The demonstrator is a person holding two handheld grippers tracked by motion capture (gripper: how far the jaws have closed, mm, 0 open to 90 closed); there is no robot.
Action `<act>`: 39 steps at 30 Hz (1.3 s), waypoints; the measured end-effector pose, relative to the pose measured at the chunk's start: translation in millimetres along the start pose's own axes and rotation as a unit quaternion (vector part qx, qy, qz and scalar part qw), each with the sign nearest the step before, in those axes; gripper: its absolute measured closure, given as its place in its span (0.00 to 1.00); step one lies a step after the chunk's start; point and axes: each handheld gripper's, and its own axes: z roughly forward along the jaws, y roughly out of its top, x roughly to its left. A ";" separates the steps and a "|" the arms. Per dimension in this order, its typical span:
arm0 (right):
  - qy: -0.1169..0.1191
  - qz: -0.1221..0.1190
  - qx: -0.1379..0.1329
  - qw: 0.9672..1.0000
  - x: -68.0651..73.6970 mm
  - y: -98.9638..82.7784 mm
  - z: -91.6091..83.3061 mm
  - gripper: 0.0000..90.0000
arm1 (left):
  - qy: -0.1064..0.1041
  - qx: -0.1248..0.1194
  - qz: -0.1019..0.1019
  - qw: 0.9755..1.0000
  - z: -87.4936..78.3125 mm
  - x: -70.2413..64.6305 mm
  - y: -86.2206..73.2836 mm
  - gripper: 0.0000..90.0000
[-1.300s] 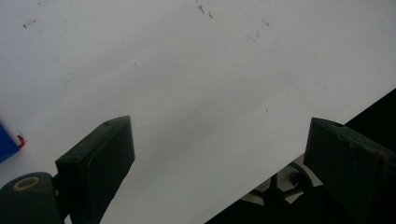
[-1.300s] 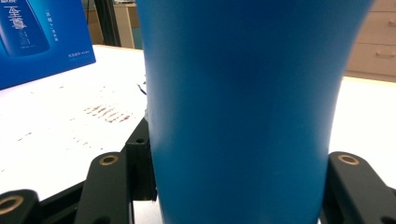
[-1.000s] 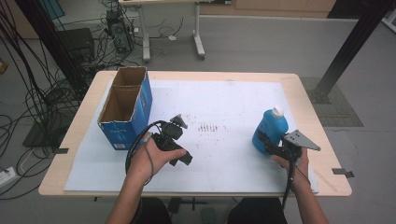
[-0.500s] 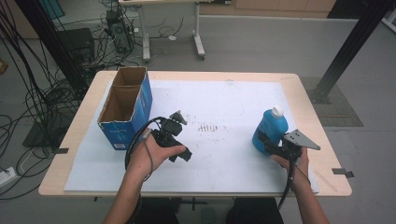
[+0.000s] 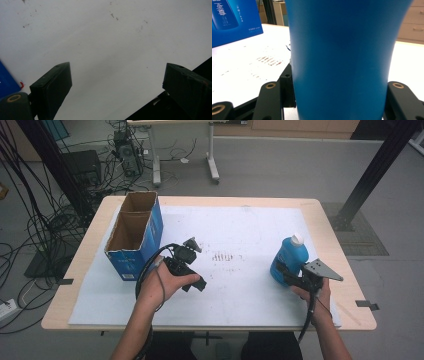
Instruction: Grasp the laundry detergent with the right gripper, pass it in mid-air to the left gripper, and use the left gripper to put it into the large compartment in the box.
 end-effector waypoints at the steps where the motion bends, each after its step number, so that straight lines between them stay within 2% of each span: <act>1: 0.000 0.000 0.001 1.000 0.1 0.1 0.0 0.48 | 0.000 0.000 0.001 1.000 -0.5 0.8 0.0 0.10; 20: -0.001 -0.001 0.007 1.000 0.8 2.0 -0.9 0.48 | 0.006 -0.002 0.008 1.000 -7.1 1.5 1.4 0.09; 25: 0.010 0.006 0.008 1.000 1.1 5.1 -3.8 0.48 | 0.008 -0.005 0.021 1.000 -14.6 0.1 4.2 0.09; 35: 0.050 0.002 0.009 0.999 3.6 41.8 -3.6 0.48 | 0.028 -0.015 0.040 0.999 -46.8 6.8 17.1 0.09; 39: 0.066 -0.002 0.011 0.998 4.0 58.2 -2.5 0.48 | 0.026 -0.018 0.052 0.998 -61.8 7.0 22.6 0.09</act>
